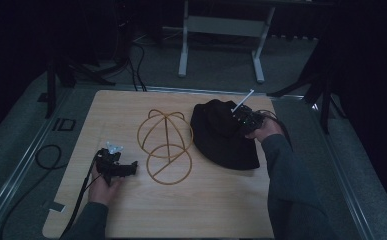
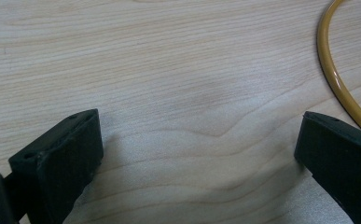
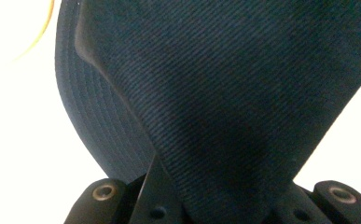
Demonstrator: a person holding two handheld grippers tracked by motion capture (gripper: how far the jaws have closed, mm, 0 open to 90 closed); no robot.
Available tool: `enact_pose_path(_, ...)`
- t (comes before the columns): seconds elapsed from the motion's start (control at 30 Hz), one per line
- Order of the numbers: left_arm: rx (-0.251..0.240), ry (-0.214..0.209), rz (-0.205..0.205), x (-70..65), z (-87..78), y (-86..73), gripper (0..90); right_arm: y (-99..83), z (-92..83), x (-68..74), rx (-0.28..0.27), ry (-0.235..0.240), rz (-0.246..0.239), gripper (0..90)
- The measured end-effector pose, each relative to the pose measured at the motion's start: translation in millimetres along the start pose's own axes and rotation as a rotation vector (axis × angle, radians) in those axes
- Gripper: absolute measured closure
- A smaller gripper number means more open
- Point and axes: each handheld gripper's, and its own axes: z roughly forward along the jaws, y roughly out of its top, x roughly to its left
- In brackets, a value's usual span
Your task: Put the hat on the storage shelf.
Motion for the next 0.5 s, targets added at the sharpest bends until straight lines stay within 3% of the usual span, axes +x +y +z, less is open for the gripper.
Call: enact_pose_path(0.5, 0.001, 0.0, 0.001, 0.1, 0.0, 0.0, 1.2, -14.1, -27.2, -0.8, -0.118, 0.034, 0.023, 86.9)
